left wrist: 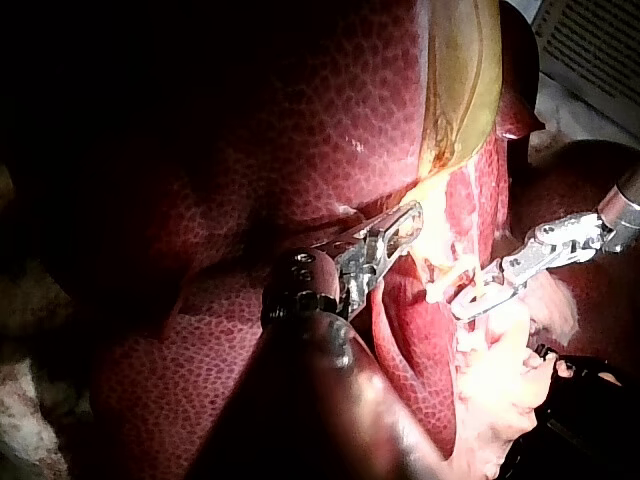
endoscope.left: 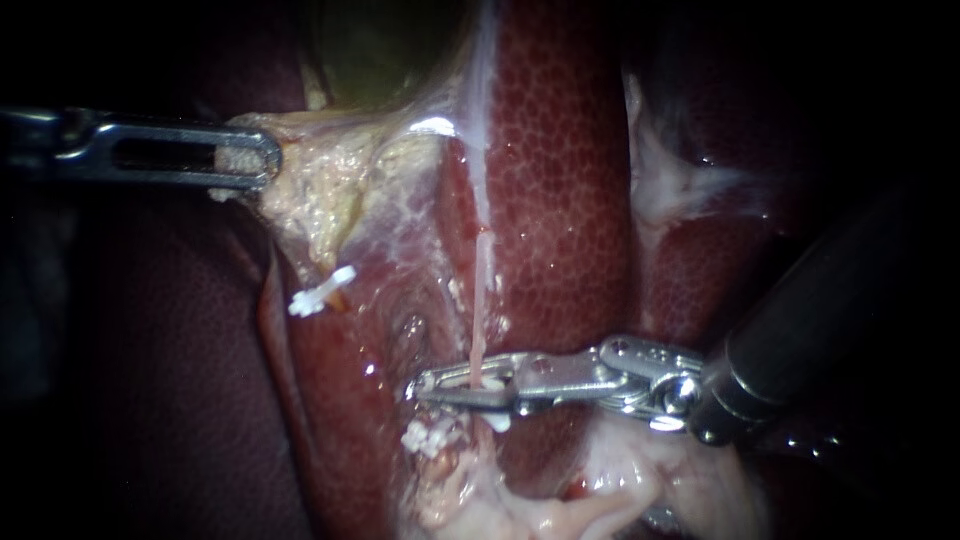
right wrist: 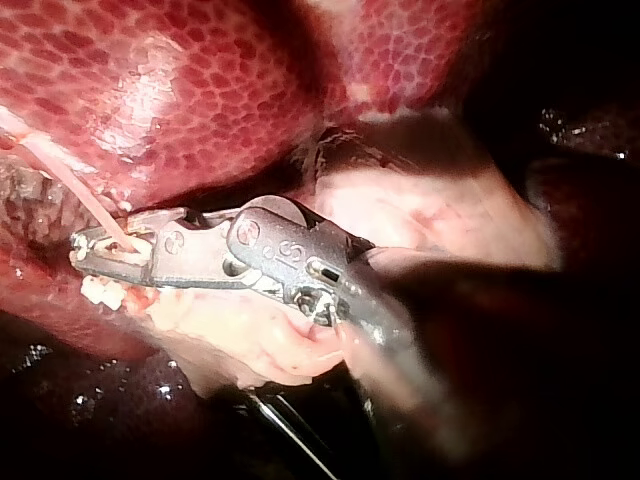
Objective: Clipping second clip right tube
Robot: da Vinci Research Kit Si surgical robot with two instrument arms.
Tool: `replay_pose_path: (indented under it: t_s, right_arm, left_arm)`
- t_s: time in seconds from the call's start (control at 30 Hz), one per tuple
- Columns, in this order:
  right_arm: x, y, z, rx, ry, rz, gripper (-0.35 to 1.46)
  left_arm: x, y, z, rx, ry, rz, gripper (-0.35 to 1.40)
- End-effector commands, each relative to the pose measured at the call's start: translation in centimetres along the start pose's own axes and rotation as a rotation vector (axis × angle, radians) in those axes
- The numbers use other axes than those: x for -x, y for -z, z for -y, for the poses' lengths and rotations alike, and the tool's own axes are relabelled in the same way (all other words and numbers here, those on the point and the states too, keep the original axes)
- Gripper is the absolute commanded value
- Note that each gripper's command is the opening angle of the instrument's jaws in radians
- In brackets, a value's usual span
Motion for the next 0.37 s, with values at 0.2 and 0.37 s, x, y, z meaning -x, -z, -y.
replay_pose_path:
  t_s: [0.2,0.37]
  right_arm:
    - [0.01,0.0,-0.01,-0.004,-0.01,0.002,-0.35]
    - [0.03,0.04,-0.03,-0.009,-0.027,0.004,-0.35]
  left_arm:
    - [0.0,0.0,0.0,0.0,0.0,0.0,-0.35]
    - [0.0,0.0,0.0,0.0,0.0,0.0,-0.35]
